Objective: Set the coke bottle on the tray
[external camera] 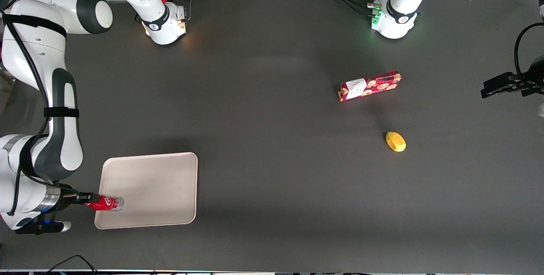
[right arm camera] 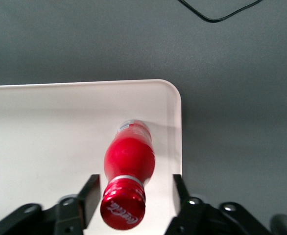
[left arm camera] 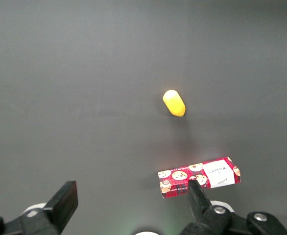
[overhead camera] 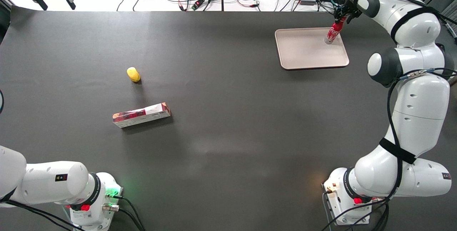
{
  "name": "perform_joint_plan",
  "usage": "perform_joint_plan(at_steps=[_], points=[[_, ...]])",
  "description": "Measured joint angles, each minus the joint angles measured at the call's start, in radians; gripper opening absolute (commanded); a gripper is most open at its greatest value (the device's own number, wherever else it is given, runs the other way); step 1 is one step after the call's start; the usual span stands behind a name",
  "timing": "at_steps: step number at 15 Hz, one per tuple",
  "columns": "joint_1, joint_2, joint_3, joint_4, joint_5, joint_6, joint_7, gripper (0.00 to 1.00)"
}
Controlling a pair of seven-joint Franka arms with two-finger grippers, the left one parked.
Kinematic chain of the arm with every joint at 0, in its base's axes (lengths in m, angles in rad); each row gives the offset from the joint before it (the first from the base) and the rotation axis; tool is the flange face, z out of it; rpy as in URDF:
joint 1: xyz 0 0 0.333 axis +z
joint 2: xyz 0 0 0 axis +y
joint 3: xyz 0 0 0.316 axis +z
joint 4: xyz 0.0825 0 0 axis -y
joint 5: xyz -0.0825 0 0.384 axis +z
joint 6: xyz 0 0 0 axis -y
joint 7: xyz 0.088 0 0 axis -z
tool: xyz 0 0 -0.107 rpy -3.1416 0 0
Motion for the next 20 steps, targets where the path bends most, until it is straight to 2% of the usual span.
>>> perform_joint_plan(at_steps=[5,8,13,20], points=[[0.001,-0.008,0.001,0.022,-0.003,0.001,0.001,1.00],[0.031,-0.083,0.001,0.010,-0.003,-0.007,0.026,1.00],[0.062,-0.362,-0.023,-0.213,-0.007,-0.056,0.060,1.00],[0.062,-0.784,-0.035,-0.635,-0.007,-0.106,0.061,1.00]])
